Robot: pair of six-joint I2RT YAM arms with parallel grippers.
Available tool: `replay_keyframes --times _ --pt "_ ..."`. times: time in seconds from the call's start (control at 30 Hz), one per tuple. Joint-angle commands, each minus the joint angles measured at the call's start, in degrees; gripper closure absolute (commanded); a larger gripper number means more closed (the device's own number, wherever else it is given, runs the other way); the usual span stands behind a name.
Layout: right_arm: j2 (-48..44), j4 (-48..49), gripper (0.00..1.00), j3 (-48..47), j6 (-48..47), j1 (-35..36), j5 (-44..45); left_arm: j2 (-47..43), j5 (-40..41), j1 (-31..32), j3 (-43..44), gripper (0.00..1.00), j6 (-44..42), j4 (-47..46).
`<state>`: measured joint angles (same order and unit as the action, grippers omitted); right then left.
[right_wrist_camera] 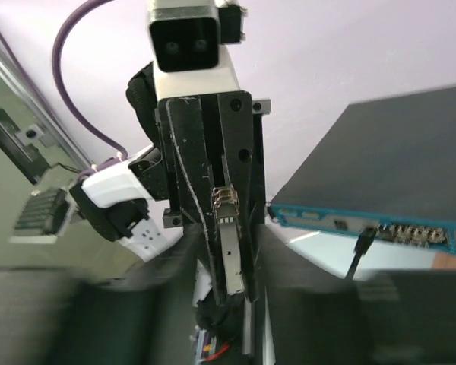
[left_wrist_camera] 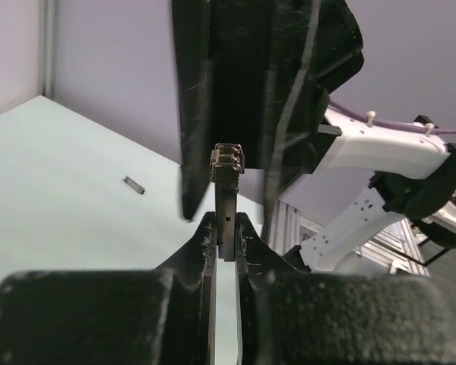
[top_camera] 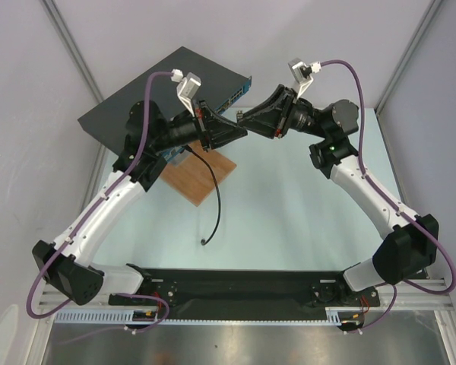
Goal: Insert the plug into the switch port
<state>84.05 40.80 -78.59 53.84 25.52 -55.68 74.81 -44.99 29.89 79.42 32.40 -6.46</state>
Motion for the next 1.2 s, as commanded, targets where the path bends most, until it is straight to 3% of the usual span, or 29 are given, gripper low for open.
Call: replay_keyframes --times 0.0,0.03,0.07,0.23,0.3,0.37,0.4,0.5,0.6,0.77,0.9,1.0,1.17 --pt "-2.0 -5.4 0.51 -1.1 -3.1 -1.5 -1.6 -1.4 3.2 0.2 1.2 1.00 -6.3 1.8" --pt "-2.2 -7.7 0.37 -2.5 -4.2 -3.9 -2.6 -1.8 4.4 0.2 1.7 1.00 -11.1 5.5" --pt "-2.4 -10.4 0.33 -3.5 -5.9 -5.0 -3.4 -2.0 5.0 0.3 2.6 1.00 -14.4 8.4" --pt "-4.3 -43.1 0.27 -12.0 -28.7 -12.9 -2.9 -2.2 16.9 4.1 11.1 1.00 -45.6 28.7" --pt "-4.9 -55.8 0.27 -15.8 -37.8 -15.2 -0.3 -3.2 25.3 7.9 11.6 1.00 -60.2 30.8" --pt "-5.5 -62.1 0.26 -18.8 -42.0 -16.2 2.1 -4.2 35.3 13.4 8.6 1.00 -70.1 30.8" --pt "-5.6 -67.5 0.26 -19.6 -43.6 -16.2 3.1 -5.7 39.5 15.4 6.7 1.00 -79.6 29.7" --pt "-5.7 -75.3 0.27 -22.1 -48.4 -15.9 7.4 -8.2 50.2 22.3 -2.2 1.00 -96.9 22.4" --pt "-6.6 -80.0 0.31 -22.8 -52.8 -14.8 10.1 -10.6 54.0 26.4 -8.7 1.00 -107.9 16.9" --pt "-9.4 -88.9 0.35 -22.8 -64.4 -7.1 16.2 -11.4 60.5 31.0 -14.7 1.00 -118.1 13.1" --pt "-11.8 -89.8 0.34 -20.2 -66.7 -1.7 20.2 -11.1 66.3 33.0 -20.2 1.00 -127.2 3.1" --pt "-12.9 -88.1 0.34 -17.6 -66.5 0.9 20.8 -10.6 68.5 34.1 -22.1 1.00 -129.8 -3.0" --pt "-11.9 -87.7 0.34 -17.1 -67.5 5.0 21.7 -9.5 68.6 34.8 -21.4 1.00 -130.1 -3.7"
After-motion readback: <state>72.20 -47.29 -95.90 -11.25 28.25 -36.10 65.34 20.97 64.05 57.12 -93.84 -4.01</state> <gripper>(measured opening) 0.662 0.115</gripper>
